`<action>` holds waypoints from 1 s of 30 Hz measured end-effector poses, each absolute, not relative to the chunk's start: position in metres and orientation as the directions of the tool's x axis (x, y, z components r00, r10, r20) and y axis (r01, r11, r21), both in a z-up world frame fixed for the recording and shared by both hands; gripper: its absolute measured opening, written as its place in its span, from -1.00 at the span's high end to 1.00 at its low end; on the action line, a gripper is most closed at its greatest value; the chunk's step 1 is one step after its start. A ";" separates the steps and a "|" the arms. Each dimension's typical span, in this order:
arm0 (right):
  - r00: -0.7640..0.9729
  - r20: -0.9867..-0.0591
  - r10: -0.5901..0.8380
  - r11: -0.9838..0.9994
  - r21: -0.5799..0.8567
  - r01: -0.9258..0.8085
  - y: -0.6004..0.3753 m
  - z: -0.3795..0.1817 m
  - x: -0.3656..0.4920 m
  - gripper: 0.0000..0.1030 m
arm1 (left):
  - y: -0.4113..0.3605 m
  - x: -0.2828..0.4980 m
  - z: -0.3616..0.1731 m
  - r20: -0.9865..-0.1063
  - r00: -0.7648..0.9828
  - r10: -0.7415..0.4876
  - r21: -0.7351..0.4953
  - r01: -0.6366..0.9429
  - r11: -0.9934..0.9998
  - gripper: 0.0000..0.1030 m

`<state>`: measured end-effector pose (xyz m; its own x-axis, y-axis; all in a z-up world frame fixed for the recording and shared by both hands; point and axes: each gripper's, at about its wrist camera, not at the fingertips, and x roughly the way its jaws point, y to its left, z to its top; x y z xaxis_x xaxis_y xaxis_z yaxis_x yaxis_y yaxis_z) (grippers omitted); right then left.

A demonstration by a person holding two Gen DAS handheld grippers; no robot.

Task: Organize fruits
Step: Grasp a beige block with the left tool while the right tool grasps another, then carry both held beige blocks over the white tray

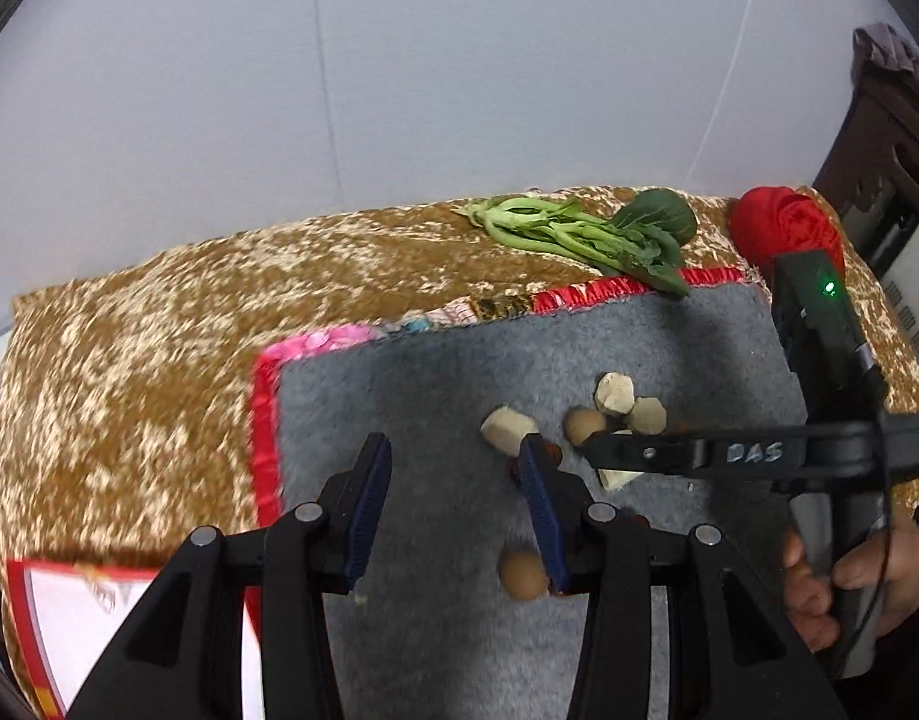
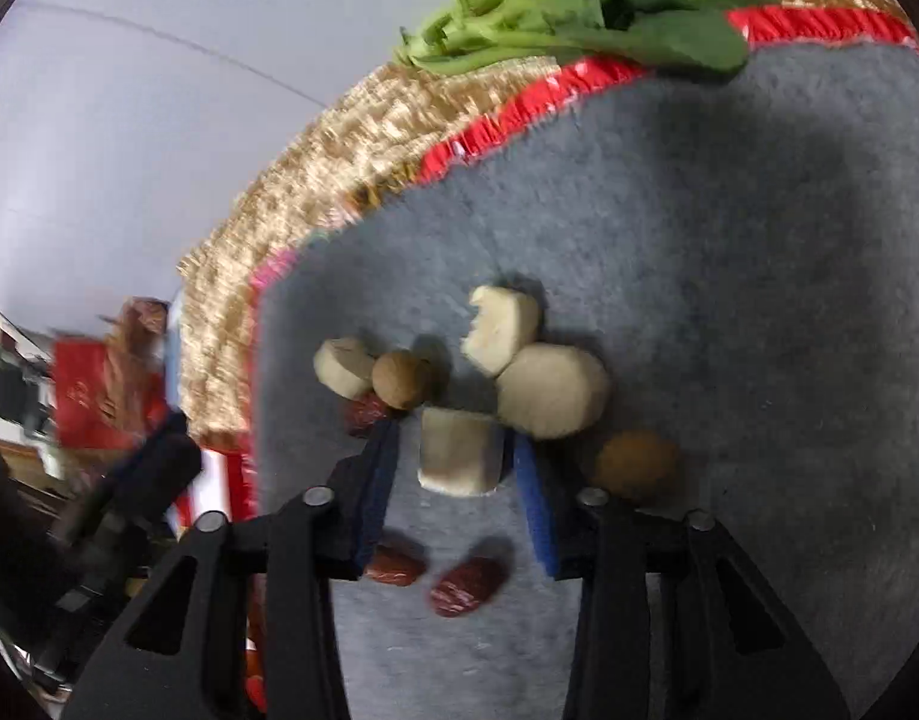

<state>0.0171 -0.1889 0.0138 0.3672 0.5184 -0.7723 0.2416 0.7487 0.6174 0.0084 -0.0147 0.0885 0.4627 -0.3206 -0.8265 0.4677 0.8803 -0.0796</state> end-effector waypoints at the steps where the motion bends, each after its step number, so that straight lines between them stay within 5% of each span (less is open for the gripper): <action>1: 0.372 -0.758 0.535 0.731 0.637 0.246 -0.193 0.013 0.018 0.32 | -0.018 0.010 0.085 -0.829 0.455 -0.324 -0.083 0.474 0.877 0.14; 3: 0.360 -0.752 0.552 0.717 0.648 0.255 -0.199 0.010 0.017 0.45 | -0.024 0.012 0.077 -0.838 0.433 -0.333 -0.095 0.485 0.870 0.14; 16: 0.344 -0.748 0.567 0.732 0.650 0.205 -0.212 0.032 -0.017 0.45 | -0.058 0.034 0.038 -0.845 0.383 -0.372 -0.155 0.491 0.857 0.18; 20: 0.325 -0.756 0.568 0.740 0.642 0.199 -0.208 0.027 -0.017 0.45 | -0.052 0.036 0.028 -0.843 0.375 -0.385 -0.170 0.494 0.853 0.48; 30: 0.339 -0.740 0.581 0.719 0.661 0.213 -0.207 0.023 -0.018 0.45 | -0.021 0.010 0.056 -0.806 0.410 -0.427 -0.181 0.516 0.837 0.49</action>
